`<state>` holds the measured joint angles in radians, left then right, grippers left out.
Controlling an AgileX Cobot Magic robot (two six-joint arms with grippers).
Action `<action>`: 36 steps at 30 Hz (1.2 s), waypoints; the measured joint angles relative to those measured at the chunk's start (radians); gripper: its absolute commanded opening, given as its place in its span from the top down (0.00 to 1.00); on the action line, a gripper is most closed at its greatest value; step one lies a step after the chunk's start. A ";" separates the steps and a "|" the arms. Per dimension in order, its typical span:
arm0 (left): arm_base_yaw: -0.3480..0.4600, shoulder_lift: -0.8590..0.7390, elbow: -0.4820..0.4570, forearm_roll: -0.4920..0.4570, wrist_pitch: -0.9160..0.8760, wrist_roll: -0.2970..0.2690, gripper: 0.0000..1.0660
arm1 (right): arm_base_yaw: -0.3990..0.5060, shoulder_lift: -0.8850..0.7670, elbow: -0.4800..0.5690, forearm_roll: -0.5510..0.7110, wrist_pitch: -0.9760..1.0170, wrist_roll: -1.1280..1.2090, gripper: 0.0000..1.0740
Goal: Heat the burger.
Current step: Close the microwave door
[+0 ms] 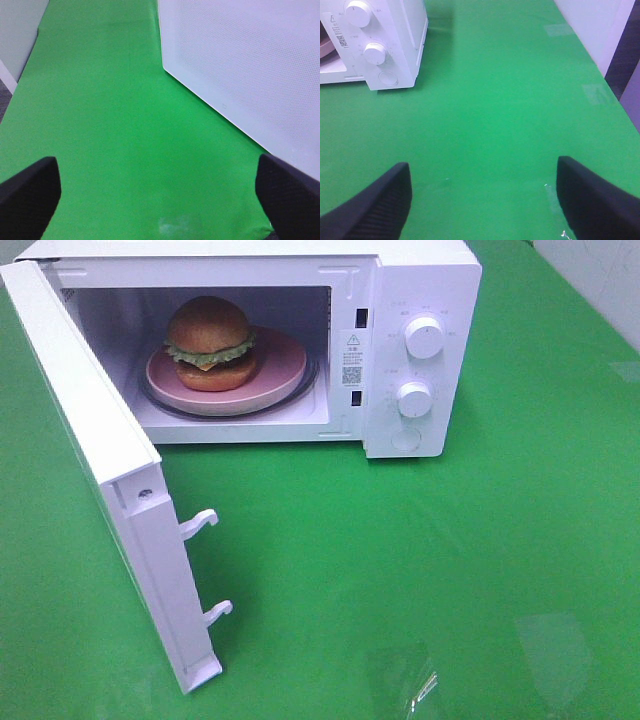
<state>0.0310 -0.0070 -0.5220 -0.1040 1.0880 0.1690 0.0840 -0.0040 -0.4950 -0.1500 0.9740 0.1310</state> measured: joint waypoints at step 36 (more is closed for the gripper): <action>0.000 0.087 -0.024 0.085 -0.155 -0.021 0.09 | 0.000 0.000 0.000 0.000 0.000 0.000 0.29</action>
<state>0.0310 0.0800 -0.5460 -0.0190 0.9330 0.1480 0.0840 -0.0040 -0.4950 -0.1500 0.9740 0.1310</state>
